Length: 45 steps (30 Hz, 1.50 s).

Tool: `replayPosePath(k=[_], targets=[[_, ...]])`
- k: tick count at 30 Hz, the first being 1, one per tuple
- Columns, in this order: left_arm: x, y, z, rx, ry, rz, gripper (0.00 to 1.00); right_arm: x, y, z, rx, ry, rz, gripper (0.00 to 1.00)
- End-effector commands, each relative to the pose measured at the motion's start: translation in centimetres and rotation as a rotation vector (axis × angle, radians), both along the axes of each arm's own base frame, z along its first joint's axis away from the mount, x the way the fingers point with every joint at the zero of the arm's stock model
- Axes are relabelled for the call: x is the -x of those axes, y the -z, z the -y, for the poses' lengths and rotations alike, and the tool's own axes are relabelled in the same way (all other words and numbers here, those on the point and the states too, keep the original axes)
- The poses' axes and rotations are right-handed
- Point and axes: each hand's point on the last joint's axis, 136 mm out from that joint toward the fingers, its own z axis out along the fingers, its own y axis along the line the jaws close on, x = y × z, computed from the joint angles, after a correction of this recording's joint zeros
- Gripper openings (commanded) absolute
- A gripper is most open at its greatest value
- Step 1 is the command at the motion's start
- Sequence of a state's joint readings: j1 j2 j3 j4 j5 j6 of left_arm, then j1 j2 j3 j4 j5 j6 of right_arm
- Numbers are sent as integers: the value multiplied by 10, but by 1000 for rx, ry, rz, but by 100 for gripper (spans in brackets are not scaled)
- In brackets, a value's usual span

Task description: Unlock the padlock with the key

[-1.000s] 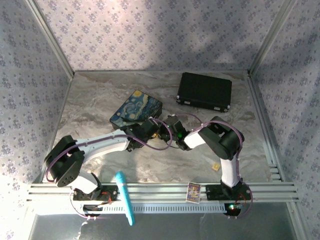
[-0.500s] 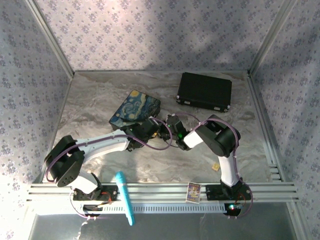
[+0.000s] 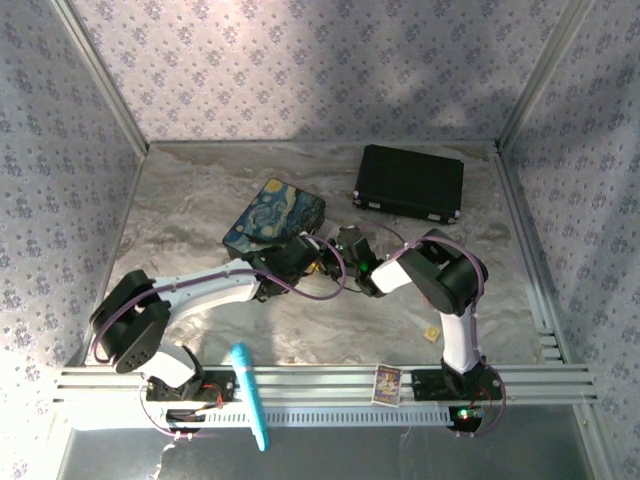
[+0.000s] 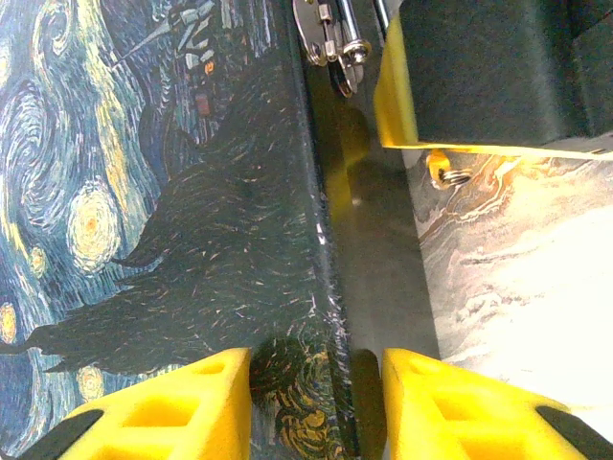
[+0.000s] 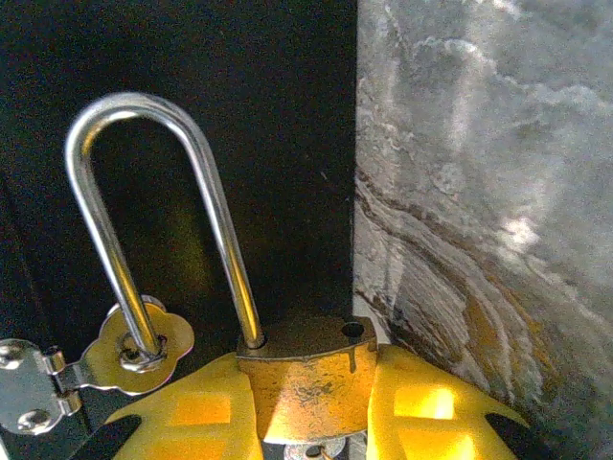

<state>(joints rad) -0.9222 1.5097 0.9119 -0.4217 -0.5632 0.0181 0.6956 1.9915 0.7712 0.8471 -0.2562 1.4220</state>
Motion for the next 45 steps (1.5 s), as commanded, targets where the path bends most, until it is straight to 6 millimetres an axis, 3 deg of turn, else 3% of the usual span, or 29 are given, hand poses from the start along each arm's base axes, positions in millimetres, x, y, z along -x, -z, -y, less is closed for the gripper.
replayPosePath(k=[1,3,5,9,12,20,25,29,32,36,41,45], targets=[[40,48,-38,-179,8,-233,37,-15,58,61,171,228,-155,0],[40,47,-38,-176,7,-233,37,-8,58,73,304,234,-150,0],[40,46,-37,-168,6,-232,37,-9,59,80,312,267,-146,0],[40,47,-37,-172,9,-233,37,-22,71,62,99,304,-177,0],[40,47,-38,-180,6,-236,37,-24,75,56,39,318,-186,0],[39,48,-43,-192,-12,-238,37,-24,74,76,60,369,-194,0],[39,49,-43,-192,-15,-241,37,-20,80,100,114,401,-197,0],[38,50,-43,-197,-17,-244,37,-29,76,99,73,406,-178,0],[36,50,-43,-193,-22,-245,37,-34,71,86,57,385,-158,0],[34,53,-46,-200,-34,-254,37,-18,74,78,184,319,-139,0],[35,50,-44,-183,-35,-251,37,-3,81,94,324,283,-135,25],[34,48,-43,-180,-34,-246,37,-2,85,96,319,275,-124,23]])
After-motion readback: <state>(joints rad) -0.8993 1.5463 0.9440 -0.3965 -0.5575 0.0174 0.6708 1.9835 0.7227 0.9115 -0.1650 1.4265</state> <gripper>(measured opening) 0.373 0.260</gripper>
